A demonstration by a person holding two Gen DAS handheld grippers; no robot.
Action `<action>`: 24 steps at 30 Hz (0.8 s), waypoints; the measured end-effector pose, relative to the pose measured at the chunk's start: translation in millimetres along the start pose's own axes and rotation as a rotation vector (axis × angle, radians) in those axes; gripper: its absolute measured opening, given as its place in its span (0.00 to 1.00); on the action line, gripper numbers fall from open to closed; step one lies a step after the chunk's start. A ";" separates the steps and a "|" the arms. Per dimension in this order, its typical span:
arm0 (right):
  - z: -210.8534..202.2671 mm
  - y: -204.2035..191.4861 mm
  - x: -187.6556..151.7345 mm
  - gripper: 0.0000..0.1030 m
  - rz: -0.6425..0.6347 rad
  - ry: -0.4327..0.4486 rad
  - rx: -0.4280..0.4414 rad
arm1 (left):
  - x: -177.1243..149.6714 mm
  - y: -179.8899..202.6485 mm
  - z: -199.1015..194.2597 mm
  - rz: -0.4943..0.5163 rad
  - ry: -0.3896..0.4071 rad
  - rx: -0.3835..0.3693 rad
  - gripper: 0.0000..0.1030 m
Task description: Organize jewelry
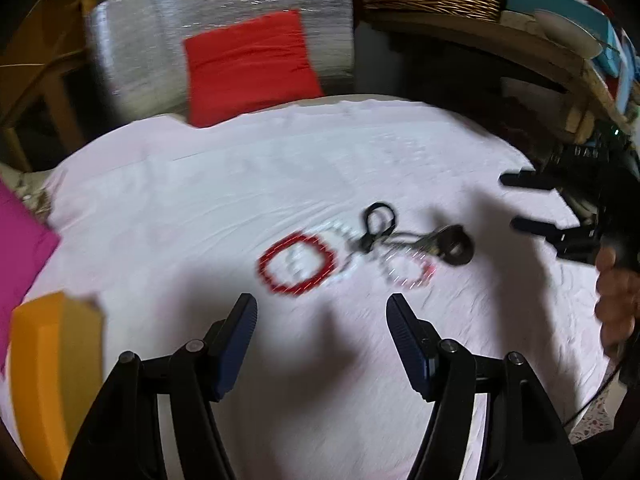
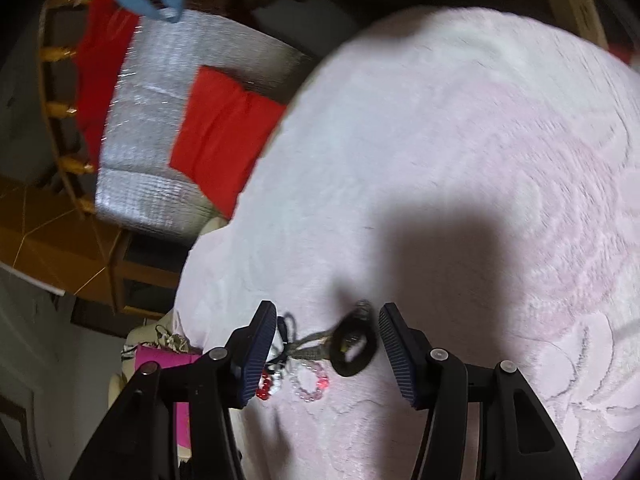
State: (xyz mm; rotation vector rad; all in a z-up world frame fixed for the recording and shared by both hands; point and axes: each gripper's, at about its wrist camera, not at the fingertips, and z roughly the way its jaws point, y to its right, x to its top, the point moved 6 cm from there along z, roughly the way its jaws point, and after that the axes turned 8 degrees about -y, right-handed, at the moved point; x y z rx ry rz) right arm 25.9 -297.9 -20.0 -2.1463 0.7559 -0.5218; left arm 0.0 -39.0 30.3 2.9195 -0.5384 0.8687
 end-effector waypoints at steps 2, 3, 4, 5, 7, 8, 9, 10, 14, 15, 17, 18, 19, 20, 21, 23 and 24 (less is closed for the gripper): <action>4.2 6.3 0.4 0.56 0.016 -0.016 -0.018 | 10.8 6.3 11.8 0.021 -0.007 -0.030 0.66; 5.2 6.6 0.2 0.56 0.020 -0.020 -0.022 | 15.4 9.0 17.2 0.028 -0.010 -0.041 0.66; 6.6 7.1 -0.1 0.56 0.023 -0.023 -0.025 | 18.9 11.2 21.7 0.032 -0.014 -0.052 0.66; 7.3 6.9 0.2 0.56 0.024 -0.026 -0.026 | 22.3 13.4 25.9 0.038 -0.018 -0.067 0.66; 7.3 6.2 -0.8 0.56 0.028 -0.028 -0.027 | 29.2 18.3 34.8 0.049 -0.025 -0.078 0.66; 6.3 8.0 -0.3 0.56 0.030 -0.029 -0.026 | 31.7 20.3 38.2 0.059 -0.028 -0.081 0.66; 6.9 10.6 1.3 0.56 0.033 -0.030 -0.025 | 34.3 22.9 40.9 0.072 -0.026 -0.085 0.64; 7.2 11.5 1.7 0.56 0.036 -0.032 -0.025 | 37.3 25.8 43.5 0.090 -0.023 -0.091 0.63; 8.8 12.4 1.3 0.56 0.037 -0.037 -0.031 | 43.8 35.0 54.1 0.148 -0.032 -0.102 0.53; 8.9 12.2 1.1 0.56 0.036 -0.039 -0.031 | 44.1 36.1 58.7 0.155 -0.045 -0.109 0.44; 9.9 10.7 0.4 0.56 0.032 -0.039 -0.033 | 43.4 35.5 66.5 0.154 -0.077 -0.134 0.31; 10.8 9.6 -0.2 0.56 0.028 -0.040 -0.036 | 42.9 35.0 70.4 0.151 -0.090 -0.144 0.27; 11.8 8.2 -0.8 0.56 0.027 -0.041 -0.037 | 42.5 34.6 73.3 0.150 -0.097 -0.150 0.26; 13.3 6.8 -1.6 0.56 0.024 -0.045 -0.038 | 41.8 34.6 74.9 0.155 -0.104 -0.155 0.21; 14.9 4.1 -2.4 0.56 0.023 -0.046 -0.039 | 41.6 35.5 75.8 0.160 -0.108 -0.169 0.13; 16.5 1.8 -3.8 0.56 0.016 -0.048 -0.042 | 40.5 37.9 74.6 0.168 -0.110 -0.185 0.08; 16.9 1.1 -4.4 0.56 0.013 -0.050 -0.042 | 39.8 39.6 72.0 0.178 -0.103 -0.188 0.07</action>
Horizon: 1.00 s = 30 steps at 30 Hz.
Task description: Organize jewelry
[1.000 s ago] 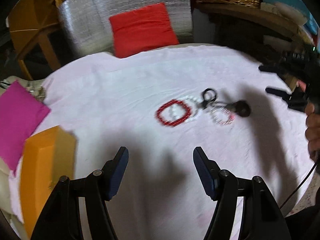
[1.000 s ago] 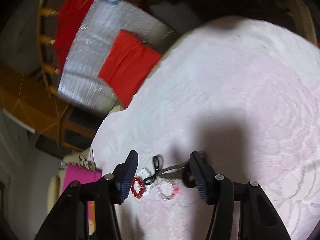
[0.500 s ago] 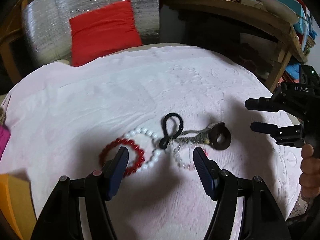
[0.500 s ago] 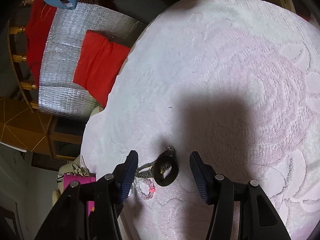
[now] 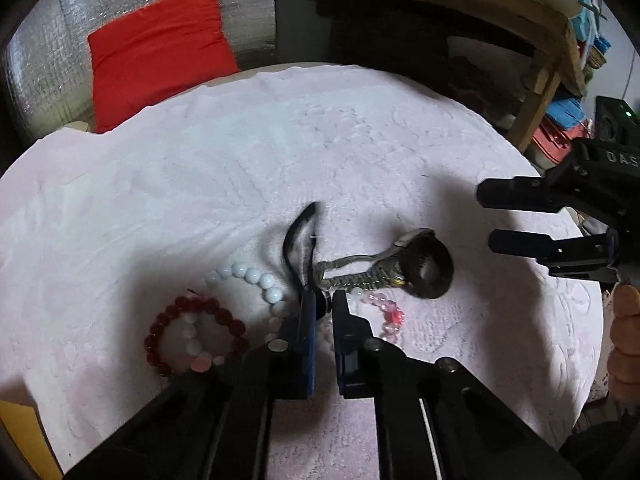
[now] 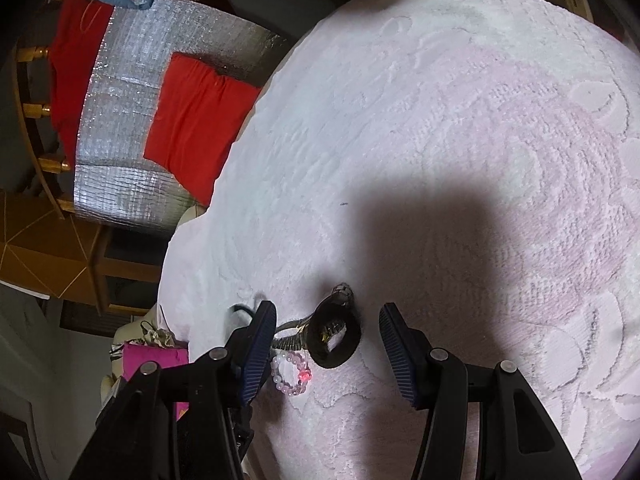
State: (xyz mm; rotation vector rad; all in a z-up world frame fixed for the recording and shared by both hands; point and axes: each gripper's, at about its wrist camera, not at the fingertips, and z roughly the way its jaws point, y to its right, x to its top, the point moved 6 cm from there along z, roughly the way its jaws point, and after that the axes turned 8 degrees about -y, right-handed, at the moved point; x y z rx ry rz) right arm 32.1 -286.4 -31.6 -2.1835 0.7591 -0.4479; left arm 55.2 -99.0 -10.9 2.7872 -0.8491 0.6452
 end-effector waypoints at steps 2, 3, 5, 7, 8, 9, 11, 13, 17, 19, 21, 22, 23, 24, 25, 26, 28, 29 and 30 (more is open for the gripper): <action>0.9 -1.0 -1.4 0.56 -0.006 -0.004 0.000 | -1.9 4.1 -3.3 0.014 0.008 -0.015 0.06; 1.5 -1.4 -2.0 0.56 -0.007 -0.004 -0.003 | -3.1 5.2 -4.9 0.016 0.011 -0.019 0.06; 3.3 -1.0 -2.5 0.56 -0.008 -0.010 -0.008 | -6.8 6.8 -7.9 0.011 0.013 -0.034 0.06; 8.3 -1.9 -4.9 0.56 -0.016 -0.025 -0.024 | -11.8 6.4 -11.3 -0.003 0.014 -0.044 0.05; 10.5 -2.3 -5.8 0.56 -0.020 -0.030 -0.032 | -14.7 6.7 -13.4 -0.007 0.016 -0.048 0.04; 13.9 -4.0 -7.2 0.56 -0.028 -0.035 -0.043 | -19.4 7.2 -17.8 -0.009 0.021 -0.056 0.04; 18.4 -6.8 -8.8 0.56 -0.048 -0.039 -0.071 | -26.5 7.6 -25.3 -0.011 0.032 -0.057 0.04; 24.6 -10.2 -10.2 0.56 -0.070 -0.038 -0.104 | -36.5 6.7 -35.9 -0.020 0.047 -0.065 0.04; 37.2 -14.1 -13.6 0.55 -0.120 -0.034 -0.173 | -56.6 4.4 -53.4 -0.041 0.071 -0.071 0.04; 41.1 -17.6 -15.2 0.55 -0.152 -0.025 -0.210 | -66.2 2.4 -58.1 -0.054 0.073 -0.072 0.04; 43.1 -20.6 -18.1 0.48 -0.184 -0.013 -0.251 | -75.2 0.1 -58.9 -0.063 0.069 -0.071 0.04; 44.6 -21.7 -20.1 0.41 -0.206 -0.010 -0.278 | -77.8 -0.1 -58.2 -0.061 0.067 -0.067 0.04; 47.9 -21.6 -22.1 0.29 -0.223 -0.021 -0.298 | -79.8 -0.8 -57.2 -0.061 0.068 -0.055 0.04; 49.1 -20.6 -22.9 0.23 -0.227 -0.022 -0.304 | -79.8 -1.7 -57.0 -0.067 0.071 -0.041 0.04; 48.3 -20.0 -23.5 0.18 -0.230 -0.020 -0.314 | -79.0 -2.9 -56.3 -0.079 0.073 -0.037 0.04; 47.7 -19.0 -24.5 0.07 -0.240 -0.028 -0.332 | -77.3 -3.2 -55.7 -0.088 0.073 -0.045 0.06; 41.2 -19.2 -25.5 0.07 -0.231 -0.023 -0.310 | -71.6 0.6 -56.7 -0.090 0.089 -0.070 0.21; 35.8 -20.5 -24.9 0.07 -0.232 -0.012 -0.290 | -68.0 3.6 -57.6 -0.086 0.100 -0.066 0.47; 29.4 -20.7 -23.9 0.07 -0.235 0.002 -0.275 | -65.2 5.4 -58.4 -0.087 0.115 -0.047 0.69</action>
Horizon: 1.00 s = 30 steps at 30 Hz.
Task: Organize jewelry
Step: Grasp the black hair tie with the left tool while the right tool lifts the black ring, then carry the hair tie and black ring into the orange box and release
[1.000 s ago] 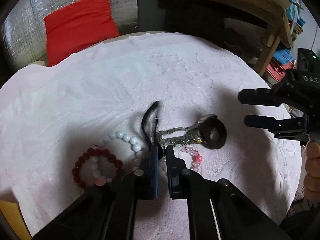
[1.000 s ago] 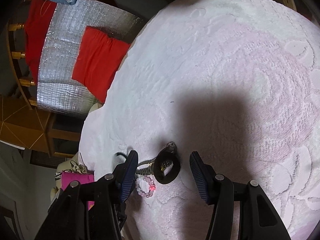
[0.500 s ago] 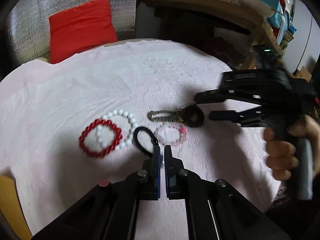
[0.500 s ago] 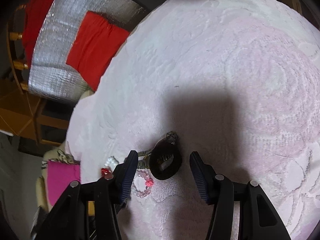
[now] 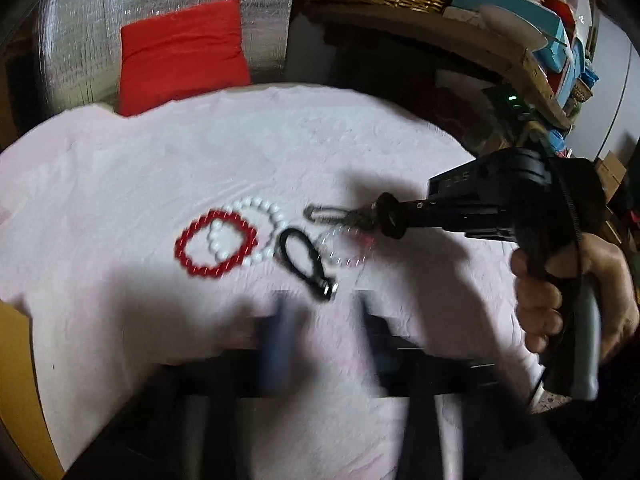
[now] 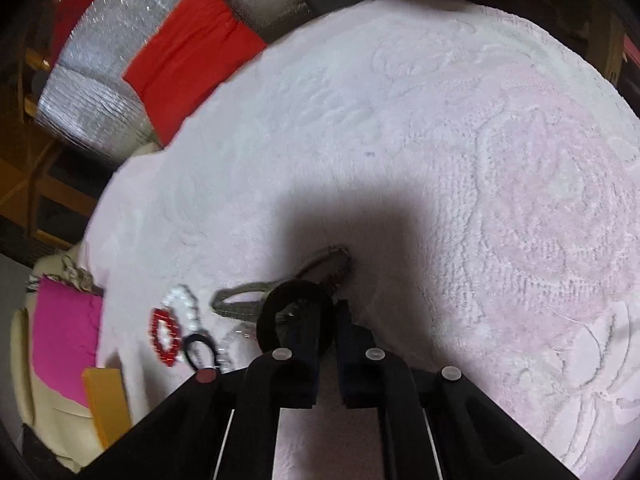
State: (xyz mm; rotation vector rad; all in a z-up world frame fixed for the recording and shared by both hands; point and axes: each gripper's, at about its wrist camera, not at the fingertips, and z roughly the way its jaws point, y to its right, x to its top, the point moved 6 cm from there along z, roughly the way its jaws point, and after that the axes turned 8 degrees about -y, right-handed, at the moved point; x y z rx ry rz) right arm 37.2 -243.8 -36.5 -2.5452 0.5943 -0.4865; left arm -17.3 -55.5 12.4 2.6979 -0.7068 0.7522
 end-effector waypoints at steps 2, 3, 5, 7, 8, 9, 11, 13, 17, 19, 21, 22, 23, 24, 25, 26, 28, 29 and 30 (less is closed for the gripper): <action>-11.9 5.4 3.6 0.07 0.021 0.032 0.036 | 6.6 5.5 1.6 0.003 0.024 0.014 0.71; -15.3 9.8 5.0 0.07 0.047 0.035 0.067 | 9.2 8.4 6.1 0.008 0.014 0.008 0.71; -15.5 14.4 5.9 0.07 0.080 0.024 0.110 | 12.3 8.0 16.3 0.002 -0.011 0.036 0.70; -15.6 13.0 3.8 0.07 0.089 0.017 0.123 | 11.8 4.7 32.3 -0.017 -0.059 0.039 0.37; -15.7 10.4 3.1 0.07 0.086 0.017 0.123 | 10.4 2.8 39.2 -0.028 -0.084 0.023 0.08; -16.4 8.5 4.0 0.07 0.082 0.020 0.125 | 7.6 -0.5 46.7 -0.045 -0.110 0.018 0.05; -16.9 3.7 4.0 0.07 0.074 0.029 0.135 | 3.3 -3.6 49.7 -0.054 -0.112 0.024 0.05; -16.8 -1.3 3.3 0.07 0.067 0.033 0.146 | 0.1 -6.0 43.3 -0.066 -0.095 0.013 0.05; -13.3 -14.2 -1.3 0.07 0.043 0.030 0.167 | -4.8 -11.2 13.7 -0.068 -0.030 0.009 0.05; -11.8 -24.1 -5.6 0.07 0.023 0.028 0.178 | -9.0 -14.5 0.8 -0.080 -0.012 0.011 0.05; -9.6 -36.3 -10.3 0.07 0.004 0.029 0.191 | -14.5 -20.8 -17.6 -0.111 0.017 0.010 0.05; -8.9 -41.0 -12.5 0.07 -0.003 0.028 0.199 | -16.3 -21.8 -26.1 -0.122 0.032 0.008 0.05; -7.9 -48.9 -16.0 0.07 -0.017 0.025 0.213 | -20.6 -24.6 -38.0 -0.131 0.051 0.011 0.05; -6.1 -58.4 -19.3 0.07 -0.034 0.023 0.225 | -25.6 -28.0 -49.8 -0.135 0.067 0.026 0.05; -5.5 -65.3 -22.1 0.07 -0.049 0.022 0.232 | -29.5 -28.1 -58.6 -0.137 0.078 0.045 0.05; -4.9 -73.5 -25.6 0.07 -0.070 0.020 0.240 | -33.8 -31.9 -68.8 -0.143 0.091 0.067 0.05; -1.9 -95.0 -34.9 0.07 -0.117 0.017 0.258 | -45.6 -42.2 -93.5 -0.168 0.126 0.113 0.05; 0.2 -107.9 -41.3 0.07 -0.143 0.013 0.272 | -51.1 -47.9 -104.7 -0.181 0.142 0.135 0.05; 2.8 -124.0 -49.3 0.07 -0.175 0.007 0.288 | -58.6 -56.0 -118.4 -0.197 0.156 0.174 0.05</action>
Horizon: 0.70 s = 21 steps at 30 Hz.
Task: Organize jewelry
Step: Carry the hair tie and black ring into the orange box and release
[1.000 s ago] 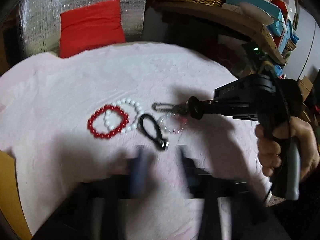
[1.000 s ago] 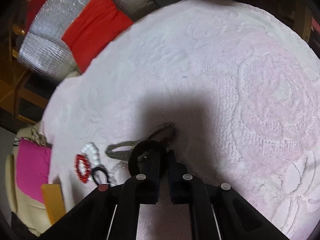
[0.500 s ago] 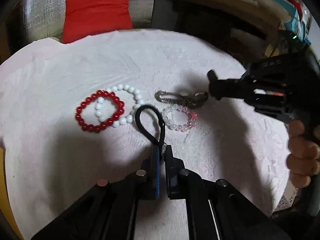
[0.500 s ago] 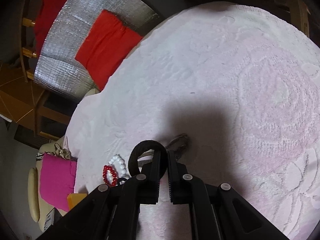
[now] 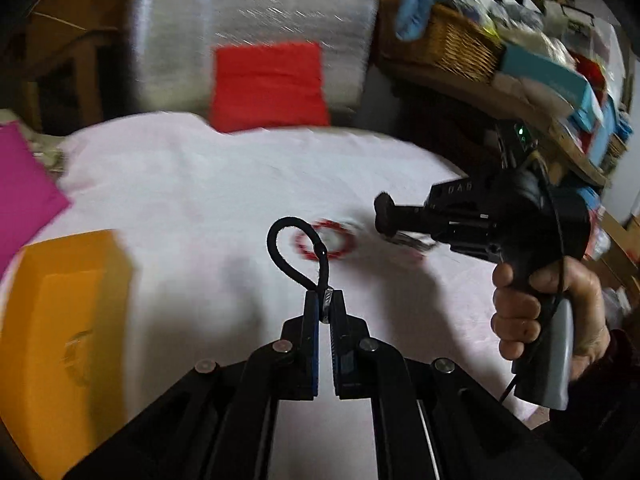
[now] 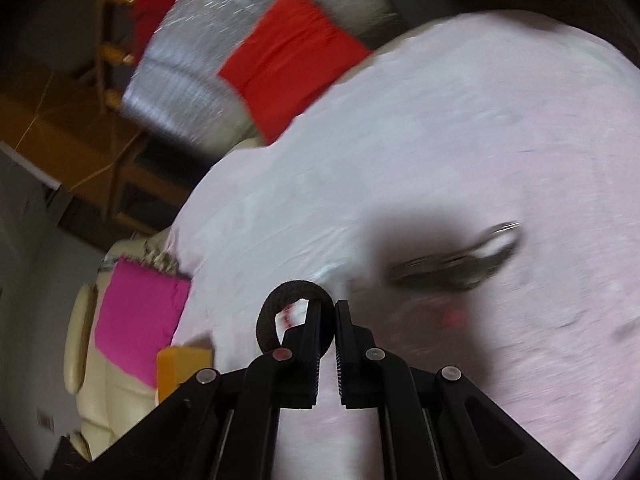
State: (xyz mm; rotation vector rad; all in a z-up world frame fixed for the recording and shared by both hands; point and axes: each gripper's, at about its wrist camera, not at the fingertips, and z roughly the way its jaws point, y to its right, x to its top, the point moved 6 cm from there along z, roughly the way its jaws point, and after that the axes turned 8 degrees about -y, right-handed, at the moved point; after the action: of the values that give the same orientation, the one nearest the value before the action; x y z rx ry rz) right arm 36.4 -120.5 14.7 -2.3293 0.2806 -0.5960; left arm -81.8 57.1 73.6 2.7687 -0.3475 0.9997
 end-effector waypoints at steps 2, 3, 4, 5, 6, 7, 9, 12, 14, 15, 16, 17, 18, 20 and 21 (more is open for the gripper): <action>12.6 -28.6 -10.3 0.07 -0.054 -0.013 0.033 | -4.7 -20.2 -17.9 -0.021 0.018 0.080 0.05; 19.0 -43.3 -17.4 0.07 -0.084 -0.020 0.050 | -6.0 -28.3 -24.2 -0.027 0.027 0.112 0.05; 25.5 -58.1 -24.3 0.07 -0.113 -0.027 0.065 | -8.6 -39.4 -33.4 -0.036 0.038 0.150 0.05; 31.4 -70.5 -31.2 0.07 -0.138 -0.033 0.077 | -11.0 -49.7 -40.4 -0.045 0.044 0.179 0.05; 40.2 -89.3 -41.6 0.07 -0.174 -0.044 0.093 | -15.4 -64.3 -49.4 -0.060 0.047 0.212 0.05; 47.4 -103.2 -50.1 0.07 -0.204 -0.053 0.104 | -19.5 -76.2 -55.5 -0.073 0.045 0.240 0.05; 62.6 -133.5 -70.8 0.07 -0.273 -0.075 0.127 | -30.4 -101.2 -67.5 -0.106 0.039 0.298 0.05; 80.0 -165.0 -98.6 0.07 -0.356 -0.097 0.145 | -49.0 -137.3 -73.8 -0.160 0.005 0.349 0.05; 91.7 -183.7 -116.9 0.07 -0.401 -0.109 0.158 | -62.9 -159.1 -74.3 -0.198 -0.031 0.380 0.05; 100.0 -194.6 -127.4 0.08 -0.427 -0.119 0.165 | -72.2 -171.6 -73.8 -0.216 -0.057 0.396 0.05; 103.2 -198.3 -134.3 0.08 -0.440 -0.125 0.172 | -77.8 -178.2 -72.9 -0.231 -0.072 0.409 0.05; 109.2 -204.1 -141.8 0.08 -0.459 -0.133 0.175 | -84.3 -187.2 -72.3 -0.248 -0.090 0.419 0.05; 117.4 -211.2 -148.7 0.09 -0.480 -0.140 0.170 | -89.7 -194.0 -72.3 -0.258 -0.107 0.421 0.05; 131.6 -220.0 -163.0 0.11 -0.524 -0.165 0.159 | -100.2 -204.8 -66.8 -0.273 -0.146 0.438 0.05; 136.7 -224.2 -170.8 0.11 -0.548 -0.174 0.148 | -104.8 -209.5 -66.3 -0.279 -0.157 0.457 0.05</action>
State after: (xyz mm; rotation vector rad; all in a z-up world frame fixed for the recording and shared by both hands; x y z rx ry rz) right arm -37.7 183.7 22.4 -2.2904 -0.4835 -0.6378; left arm -142.1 290.3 38.1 3.1842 0.2827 0.8826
